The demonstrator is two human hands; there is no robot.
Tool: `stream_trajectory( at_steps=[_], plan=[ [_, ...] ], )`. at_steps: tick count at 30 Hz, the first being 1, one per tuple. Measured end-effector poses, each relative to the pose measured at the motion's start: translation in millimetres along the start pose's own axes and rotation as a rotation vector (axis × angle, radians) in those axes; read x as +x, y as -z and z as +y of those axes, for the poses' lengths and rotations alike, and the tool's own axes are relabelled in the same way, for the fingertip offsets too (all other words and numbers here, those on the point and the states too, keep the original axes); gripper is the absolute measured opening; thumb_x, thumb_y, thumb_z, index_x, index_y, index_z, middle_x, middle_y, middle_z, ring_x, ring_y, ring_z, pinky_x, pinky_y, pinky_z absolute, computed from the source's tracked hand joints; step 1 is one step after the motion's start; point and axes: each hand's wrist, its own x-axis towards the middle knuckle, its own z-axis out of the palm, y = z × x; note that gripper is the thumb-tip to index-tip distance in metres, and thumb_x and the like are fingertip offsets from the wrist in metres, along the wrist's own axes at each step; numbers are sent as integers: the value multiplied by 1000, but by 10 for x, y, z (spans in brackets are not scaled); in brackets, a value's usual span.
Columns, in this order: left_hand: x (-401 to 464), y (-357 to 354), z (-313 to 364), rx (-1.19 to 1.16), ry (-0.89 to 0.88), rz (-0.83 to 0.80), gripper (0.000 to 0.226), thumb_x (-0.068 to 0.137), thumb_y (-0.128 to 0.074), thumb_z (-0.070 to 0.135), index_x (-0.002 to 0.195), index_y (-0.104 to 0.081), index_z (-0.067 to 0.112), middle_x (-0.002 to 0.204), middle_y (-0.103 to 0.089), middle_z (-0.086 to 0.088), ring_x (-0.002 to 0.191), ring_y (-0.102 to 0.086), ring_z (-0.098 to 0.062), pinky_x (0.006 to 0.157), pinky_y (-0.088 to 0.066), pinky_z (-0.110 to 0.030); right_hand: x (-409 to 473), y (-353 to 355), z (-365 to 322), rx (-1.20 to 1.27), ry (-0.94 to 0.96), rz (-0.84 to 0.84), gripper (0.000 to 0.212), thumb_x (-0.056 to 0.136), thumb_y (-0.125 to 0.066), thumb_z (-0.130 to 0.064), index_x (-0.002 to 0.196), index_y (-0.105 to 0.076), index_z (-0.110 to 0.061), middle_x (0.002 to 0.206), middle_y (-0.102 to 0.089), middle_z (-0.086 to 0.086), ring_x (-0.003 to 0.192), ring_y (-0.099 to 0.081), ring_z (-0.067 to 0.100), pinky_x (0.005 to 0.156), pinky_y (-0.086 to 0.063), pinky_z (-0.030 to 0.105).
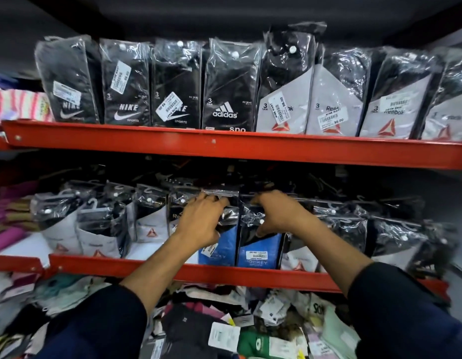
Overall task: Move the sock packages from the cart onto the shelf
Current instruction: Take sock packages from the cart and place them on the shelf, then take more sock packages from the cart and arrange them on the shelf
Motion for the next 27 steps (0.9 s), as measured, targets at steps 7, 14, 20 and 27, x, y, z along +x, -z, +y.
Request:
stream_trajectory(
  at_steps=[7,14,20,27],
  plan=[
    [-3,-15,-22,-128,-31,3,82,72,-81,9,146,-46,22,135,-47,-8,125,-50,-29,97,-53,-43,-201,-340,-81,-121,7,209,76,76,-74,-19,146,-45,-19,144,-58,4,125,-54,36,106,-48,47],
    [-65,-55,-25,-61,-36,10,95,77,-80,25,157,-28,30,149,-39,-5,137,-37,-29,112,-37,-52,-290,-573,-129,-132,3,228,89,87,-55,-25,161,-8,-9,168,-23,10,153,-23,35,127,-14,54],
    [-605,-83,33,-16,-32,172,100,84,-74,40,162,-11,31,172,-7,-7,156,1,-43,119,-7,-75,-582,-743,-225,-98,-20,339,94,88,-52,-29,162,5,-14,172,9,11,157,15,37,125,1,63],
    [-1829,-908,130,-95,35,195,85,93,-56,48,162,-10,30,172,-1,-13,155,7,-47,116,-6,-79,-1254,-1568,-505,-41,-25,476,93,85,-60,-35,162,-12,-14,171,-2,19,157,9,44,123,-4,69]
  ],
)
